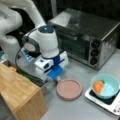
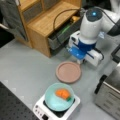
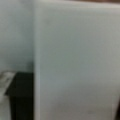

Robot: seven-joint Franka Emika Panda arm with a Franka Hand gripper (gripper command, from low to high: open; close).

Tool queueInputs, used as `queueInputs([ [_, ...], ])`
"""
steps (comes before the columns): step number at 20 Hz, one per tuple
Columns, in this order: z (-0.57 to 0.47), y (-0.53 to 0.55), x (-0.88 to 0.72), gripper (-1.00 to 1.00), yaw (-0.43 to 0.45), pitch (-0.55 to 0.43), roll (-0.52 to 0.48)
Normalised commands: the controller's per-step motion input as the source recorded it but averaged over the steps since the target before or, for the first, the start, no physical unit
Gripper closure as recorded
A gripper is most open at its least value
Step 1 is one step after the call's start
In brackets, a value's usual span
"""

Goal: Pick up the pan. Place the pan on the table. Pick up the bowl. Place the bowl on the stove.

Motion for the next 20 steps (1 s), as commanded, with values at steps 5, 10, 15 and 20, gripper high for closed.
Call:
queueInputs([
  [5, 0.22, 0.01, 0.06, 1.0, 0.057, 0.067, 0.039],
  [10, 0.34, 0.01, 0.09, 1.0, 0.005, 0.155, 0.06],
  [15, 0.46, 0.01, 0.16, 1.0, -0.025, 0.23, 0.104],
  [20, 0.42, 0.01, 0.28, 1.0, -0.026, 0.27, 0.118],
])
